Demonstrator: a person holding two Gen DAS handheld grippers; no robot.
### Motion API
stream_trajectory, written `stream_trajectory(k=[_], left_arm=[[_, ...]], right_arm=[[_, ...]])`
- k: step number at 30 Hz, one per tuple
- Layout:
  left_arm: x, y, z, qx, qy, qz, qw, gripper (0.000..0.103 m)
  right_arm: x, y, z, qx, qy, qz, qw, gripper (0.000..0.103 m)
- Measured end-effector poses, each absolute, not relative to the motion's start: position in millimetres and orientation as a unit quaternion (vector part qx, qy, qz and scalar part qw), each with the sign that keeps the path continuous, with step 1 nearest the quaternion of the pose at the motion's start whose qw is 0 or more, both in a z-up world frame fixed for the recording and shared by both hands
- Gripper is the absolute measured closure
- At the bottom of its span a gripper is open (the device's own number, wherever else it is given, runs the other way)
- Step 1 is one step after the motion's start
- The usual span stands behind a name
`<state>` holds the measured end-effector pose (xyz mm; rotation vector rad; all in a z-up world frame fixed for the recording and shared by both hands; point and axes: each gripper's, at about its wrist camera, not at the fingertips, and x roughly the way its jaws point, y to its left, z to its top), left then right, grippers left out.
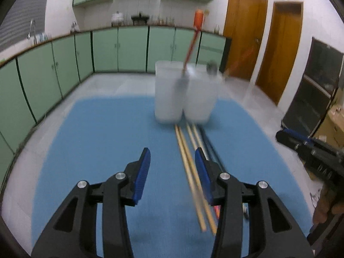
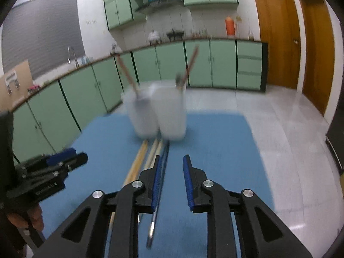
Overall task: Organize utensils
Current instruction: 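Open both tools to release the chopsticks into the holder, then grasp a plain wooden chopstick with the left tool while the right tool grasps a black chopstick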
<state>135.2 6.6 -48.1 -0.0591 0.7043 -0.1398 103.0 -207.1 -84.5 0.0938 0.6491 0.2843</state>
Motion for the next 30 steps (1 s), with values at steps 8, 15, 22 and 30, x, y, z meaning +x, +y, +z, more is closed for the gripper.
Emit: stream_trajectory(k=[8, 15, 22, 30], left_arm=[[111, 5, -99, -0.015, 0.396, -0.07, 0.915, 0.042], [94, 5, -117, -0.007, 0.411, -0.063, 0.909, 0.03], [92, 0, -113, -0.005, 0.41, -0.068, 0.91, 0.03], [89, -18, -113, 0.002, 0.412, -0.085, 0.907, 0.03]], right_arm=[[73, -190, -150, 0.052, 0.397, 0.166, 0.901, 0.07], [65, -180, -164, 0.038, 0.412, 0.166, 0.895, 0.062], [61, -179, -163, 0.027, 0.411, 0.158, 0.897, 0.075], [60, -179, -163, 0.012, 0.413, 0.139, 0.9, 0.096]])
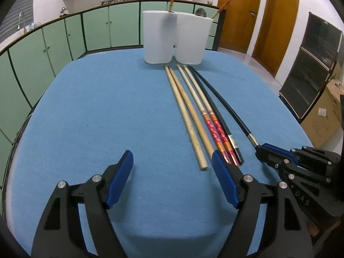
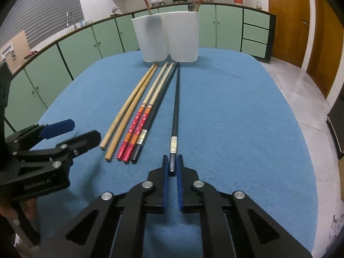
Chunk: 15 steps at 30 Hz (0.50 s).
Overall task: Organize utensils
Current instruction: 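Grasp a plain wooden chopstick with the left tool while the right tool grasps a black chopstick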
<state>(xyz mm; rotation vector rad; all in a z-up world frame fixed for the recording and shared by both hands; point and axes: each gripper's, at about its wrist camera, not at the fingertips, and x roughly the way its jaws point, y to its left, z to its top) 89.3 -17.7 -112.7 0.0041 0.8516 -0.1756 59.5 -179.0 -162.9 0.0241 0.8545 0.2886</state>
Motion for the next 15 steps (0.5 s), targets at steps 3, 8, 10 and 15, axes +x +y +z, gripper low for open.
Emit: stream_trajectory(k=[3, 8, 10, 15], left_arm=[[91, -26, -116, 0.012, 0.421, -0.086, 0.903, 0.03], [95, -28, -122, 0.019, 0.435, -0.072, 0.897, 0.044], [95, -27, -122, 0.017, 0.435, -0.068, 0.898, 0.055], [93, -18, -120, 0.01, 0.434, -0.059, 0.899, 0.079]], right_arm=[[60, -182, -163, 0.013, 0.413, 0.135, 0.901, 0.096], [59, -188, -163, 0.019, 0.413, 0.129, 0.901, 0.097], [59, -189, -163, 0.023, 0.413, 0.126, 0.902, 0.097], [60, -191, -163, 0.026, 0.412, 0.122, 0.903, 0.096]])
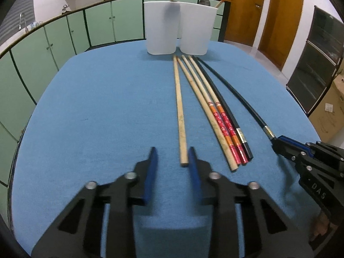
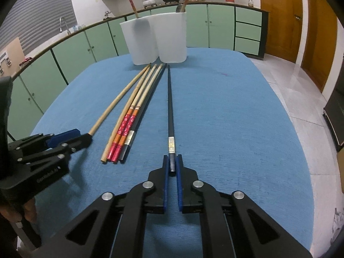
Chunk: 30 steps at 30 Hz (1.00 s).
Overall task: Organize utensils
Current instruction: 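Grasp a plain wooden chopstick with the left tool while the right tool grasps a black chopstick, then lift both chopsticks and carry them over the white holder with both tools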
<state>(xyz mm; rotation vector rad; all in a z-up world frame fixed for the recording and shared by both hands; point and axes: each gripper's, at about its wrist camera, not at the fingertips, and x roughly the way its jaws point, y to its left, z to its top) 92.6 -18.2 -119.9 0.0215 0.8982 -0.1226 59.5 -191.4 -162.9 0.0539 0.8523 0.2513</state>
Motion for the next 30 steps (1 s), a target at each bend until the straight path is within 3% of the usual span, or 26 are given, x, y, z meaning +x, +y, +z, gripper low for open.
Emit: stream_trajectory(k=[9, 11, 14, 22, 30], left_arm=[[93, -24, -121, 0.015, 0.434, -0.058, 0.899, 0.07], [94, -24, -121, 0.012, 0.434, -0.058, 0.899, 0.071], [94, -26, -121, 0.016, 0.434, -0.065, 0.898, 0.097], [89, -21, -105, 0.005, 0.425, -0.071, 0.902, 0.097], [77, -14, -40, 0.0, 0.347, -0.071, 0.935, 0.097]], right_arm=[[56, -193, -163, 0.026, 0.412, 0.122, 0.903, 0.096], [57, -193, -163, 0.025, 0.412, 0.121, 0.903, 0.096], [56, -192, -163, 0.021, 0.411, 0.12, 0.904, 0.096], [51, -203, -146, 0.035, 0.39, 0.125, 0.912, 0.097], [42, -223, -88, 0.038, 0.327, 0.126, 0.936, 0.097]])
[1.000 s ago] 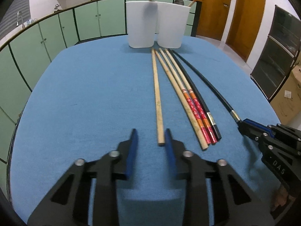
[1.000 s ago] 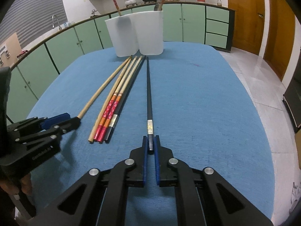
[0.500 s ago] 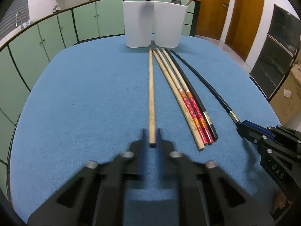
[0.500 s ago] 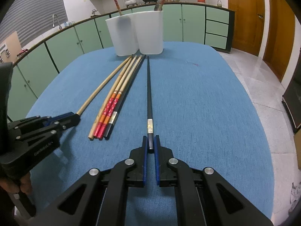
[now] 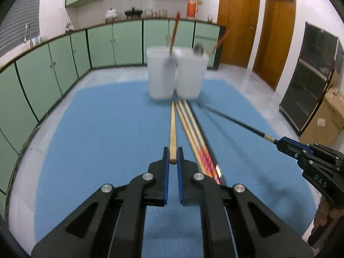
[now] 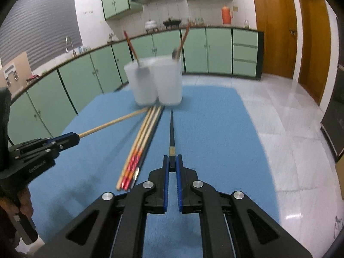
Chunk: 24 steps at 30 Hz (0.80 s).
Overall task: Organize utensils
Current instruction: 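Lift both chopsticks and carry them over the white holder with both tools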
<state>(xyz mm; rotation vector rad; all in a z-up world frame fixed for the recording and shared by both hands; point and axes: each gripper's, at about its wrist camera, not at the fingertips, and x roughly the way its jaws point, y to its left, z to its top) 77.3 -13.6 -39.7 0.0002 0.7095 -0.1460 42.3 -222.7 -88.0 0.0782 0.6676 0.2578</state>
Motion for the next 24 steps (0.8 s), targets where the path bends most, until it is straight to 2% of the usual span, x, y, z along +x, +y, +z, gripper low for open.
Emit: stream_trajectory(k=[8, 24], left_arm=[[88, -9, 23, -0.013, 0.277, -0.085, 0.957, 0.097], [122, -5, 86, -0.027, 0.216, -0.107, 0.97, 0.097]], right_arm=[[53, -242, -26, 0.061, 0.265, 0.141, 0.952, 0.097], [109, -240, 55, 0.065, 0.213, 0.198, 0.954, 0.097]])
